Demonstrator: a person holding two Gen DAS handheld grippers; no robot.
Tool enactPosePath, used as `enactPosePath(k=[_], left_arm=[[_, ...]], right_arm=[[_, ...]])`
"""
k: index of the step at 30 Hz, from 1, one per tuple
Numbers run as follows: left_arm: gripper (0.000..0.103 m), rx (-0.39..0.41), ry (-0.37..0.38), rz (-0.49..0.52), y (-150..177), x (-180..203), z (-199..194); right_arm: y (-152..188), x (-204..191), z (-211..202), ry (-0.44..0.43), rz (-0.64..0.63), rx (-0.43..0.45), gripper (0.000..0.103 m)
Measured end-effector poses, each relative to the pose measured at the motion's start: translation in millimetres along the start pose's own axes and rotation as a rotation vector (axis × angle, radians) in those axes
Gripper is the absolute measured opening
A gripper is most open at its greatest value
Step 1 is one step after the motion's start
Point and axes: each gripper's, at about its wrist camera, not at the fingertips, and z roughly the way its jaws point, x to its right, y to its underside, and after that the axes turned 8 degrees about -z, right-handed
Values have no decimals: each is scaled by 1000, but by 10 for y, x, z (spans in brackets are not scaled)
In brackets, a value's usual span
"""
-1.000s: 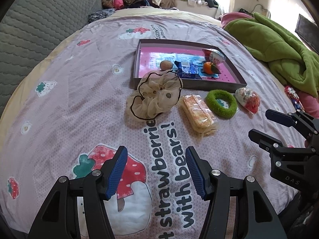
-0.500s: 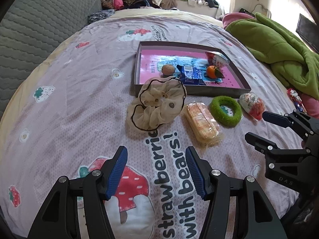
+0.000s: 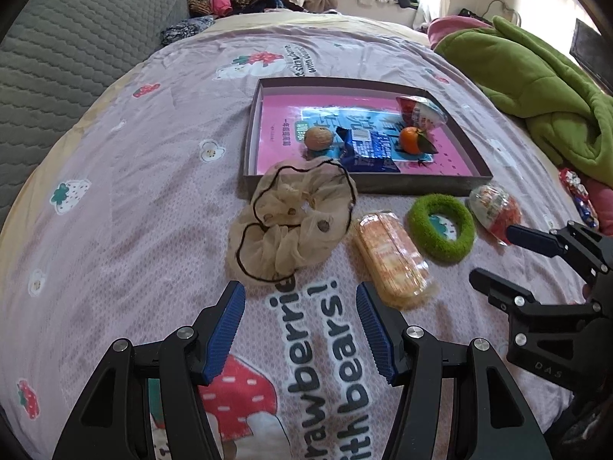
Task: Organize objects
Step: 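Move the left tool toward the beige scrunchie while the right tool approaches the green ring, then close the left tool on the beige scrunchie while the right tool closes on the green fuzzy ring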
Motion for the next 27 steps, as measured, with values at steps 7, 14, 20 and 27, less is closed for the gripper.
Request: enactPosePath(k=[7, 14, 20, 27], left_arm=[[62, -5, 0, -7, -73, -47, 124], [62, -10, -4, -18, -94, -104, 221], [62, -10, -14, -11, -118, -79, 270], [62, 3, -28, 2, -186, -63, 392]], right_arm=[[-58, -30, 79, -1, -28, -17, 59], [-116, -51, 190, 2, -57, -39, 59], [-130, -57, 283, -6, -75, -52, 59], [-185, -69, 366, -4, -107, -59, 59]])
